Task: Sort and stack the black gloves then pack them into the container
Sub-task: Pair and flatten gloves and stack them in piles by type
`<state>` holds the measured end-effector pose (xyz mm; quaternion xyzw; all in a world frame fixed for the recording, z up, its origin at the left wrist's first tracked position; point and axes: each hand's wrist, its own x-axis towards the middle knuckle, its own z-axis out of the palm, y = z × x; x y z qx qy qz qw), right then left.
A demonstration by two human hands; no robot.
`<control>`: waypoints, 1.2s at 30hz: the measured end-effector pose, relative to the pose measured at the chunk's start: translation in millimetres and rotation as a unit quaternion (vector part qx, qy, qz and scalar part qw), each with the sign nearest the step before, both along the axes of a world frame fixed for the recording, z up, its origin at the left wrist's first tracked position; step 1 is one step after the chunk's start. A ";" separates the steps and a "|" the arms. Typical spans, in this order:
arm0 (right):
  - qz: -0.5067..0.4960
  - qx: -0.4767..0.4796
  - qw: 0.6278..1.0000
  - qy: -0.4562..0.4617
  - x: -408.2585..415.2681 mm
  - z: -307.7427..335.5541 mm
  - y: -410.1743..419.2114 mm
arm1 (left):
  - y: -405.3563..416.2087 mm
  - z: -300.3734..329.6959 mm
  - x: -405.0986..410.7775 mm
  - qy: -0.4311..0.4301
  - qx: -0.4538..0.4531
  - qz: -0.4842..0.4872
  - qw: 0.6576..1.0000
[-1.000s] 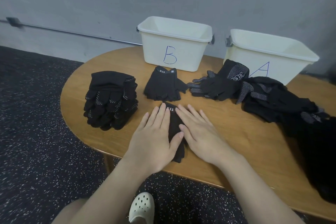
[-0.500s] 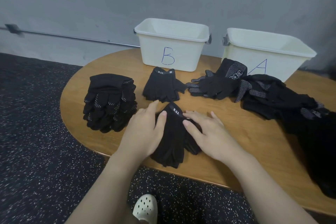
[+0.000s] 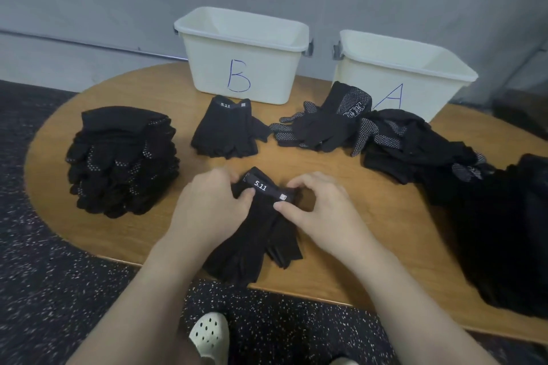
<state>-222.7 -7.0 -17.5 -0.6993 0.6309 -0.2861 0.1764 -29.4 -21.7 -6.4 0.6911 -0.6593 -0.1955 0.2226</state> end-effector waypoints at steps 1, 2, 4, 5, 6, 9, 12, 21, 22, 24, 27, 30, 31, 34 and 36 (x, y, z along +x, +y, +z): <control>-0.004 0.012 1.000 0.003 -0.1 1.1 0.2 | 1.6 0.9 -0.9 0.002 -0.007 -0.004 1.000; -0.008 0.023 1.000 0.005 -0.1 2.5 0.2 | 3.2 1.4 -1.8 0.001 -0.018 -0.011 1.000; -0.012 0.033 0.999 0.002 0.0 5.2 0.2 | 5.8 0.3 -2.4 -0.006 -0.046 -0.028 0.999; -0.014 0.035 0.999 -0.002 -0.1 5.8 0.2 | 7.1 -0.1 -2.2 -0.011 -0.057 -0.036 0.998; -0.015 0.036 0.999 -0.005 -0.2 5.8 0.0 | 8.4 0.1 -1.9 -0.011 -0.066 -0.042 0.997; -0.010 0.045 0.999 -0.014 -0.7 6.1 0.3 | 13.8 0.5 -2.7 0.011 -0.091 -0.059 0.994; -0.017 0.075 0.991 -0.107 -1.0 11.9 0.5 | 18.9 -0.6 -5.1 0.079 -0.132 -0.075 0.985; 0.112 0.167 0.832 -0.516 9.0 27.3 5.7 | 30.4 13.6 -9.6 0.331 -0.247 -0.087 0.907; 0.114 0.178 0.824 -0.526 10.2 28.2 5.2 | 29.6 12.2 -8.6 0.344 -0.243 -0.090 0.902; 0.105 0.184 0.815 -0.539 12.8 29.4 3.6 | 28.5 11.7 -6.1 0.367 -0.225 -0.089 0.898; 0.075 0.159 0.815 -0.552 17.7 31.6 -1.4 | 29.1 15.4 -4.2 0.424 -0.140 -0.064 0.892; 0.042 0.118 0.811 -0.572 21.0 35.4 -9.6 | 29.2 14.4 -3.3 0.449 -0.096 -0.040 0.887; 0.039 0.104 0.809 -0.578 21.6 37.3 -11.9 | 29.0 13.7 -3.0 0.445 -0.093 -0.036 0.890; 0.070 0.095 0.819 -0.561 19.6 42.3 -16.2 | 26.3 9.0 1.3 0.440 -0.094 -0.018 0.893; 0.113 0.139 0.848 -0.499 21.2 47.1 -20.8 | 21.7 5.7 3.9 0.450 -0.105 0.012 0.887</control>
